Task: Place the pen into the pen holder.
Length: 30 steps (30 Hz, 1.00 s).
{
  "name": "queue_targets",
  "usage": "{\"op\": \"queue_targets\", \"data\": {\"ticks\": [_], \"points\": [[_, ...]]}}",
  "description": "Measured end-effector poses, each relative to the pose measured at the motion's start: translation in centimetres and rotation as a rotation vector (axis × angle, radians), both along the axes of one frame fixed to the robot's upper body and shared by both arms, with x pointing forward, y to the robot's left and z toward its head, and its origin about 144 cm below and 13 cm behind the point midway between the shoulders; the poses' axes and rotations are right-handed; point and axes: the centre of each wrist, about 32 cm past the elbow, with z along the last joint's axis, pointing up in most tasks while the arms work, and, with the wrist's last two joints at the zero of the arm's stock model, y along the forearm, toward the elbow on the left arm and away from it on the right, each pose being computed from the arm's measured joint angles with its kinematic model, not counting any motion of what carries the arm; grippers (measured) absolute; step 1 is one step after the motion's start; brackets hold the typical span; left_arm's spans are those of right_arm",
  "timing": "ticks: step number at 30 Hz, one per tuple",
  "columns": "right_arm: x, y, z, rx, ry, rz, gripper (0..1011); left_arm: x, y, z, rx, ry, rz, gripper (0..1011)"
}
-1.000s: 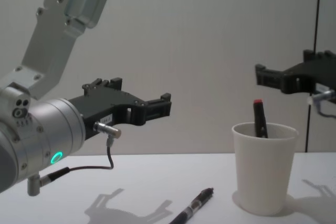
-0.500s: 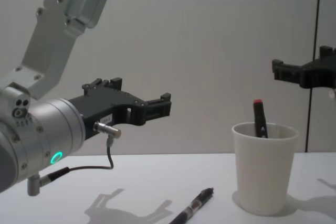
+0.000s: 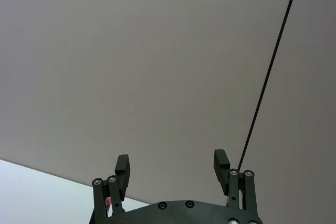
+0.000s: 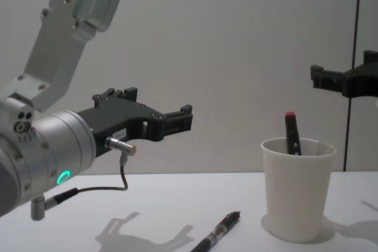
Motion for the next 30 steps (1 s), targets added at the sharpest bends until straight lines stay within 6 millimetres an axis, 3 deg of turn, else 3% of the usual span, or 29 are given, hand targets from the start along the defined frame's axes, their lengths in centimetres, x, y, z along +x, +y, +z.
{"op": "queue_targets", "data": {"ticks": [10, 18, 23, 30], "points": [[0.3, 0.0, 0.8, 0.011, 0.015, 0.06, 1001, 0.0, 0.0, 0.0, 0.0, 0.0, 0.0, 1001], [0.8, -1.4, 2.3, 0.008, 0.069, 0.152, 1001, 0.0, 0.0, 0.0, 0.0, 0.0, 0.0, 1001], [1.0, -3.0, 3.1, 0.0, 0.121, 0.196, 1001, 0.0, 0.0, 0.0, 0.0, 0.0, 0.0, 1001], [0.6, -6.9, 4.5, -0.021, 0.215, 0.24, 1001, 0.0, 0.0, 0.0, 0.0, 0.0, 0.0, 1001]]}}
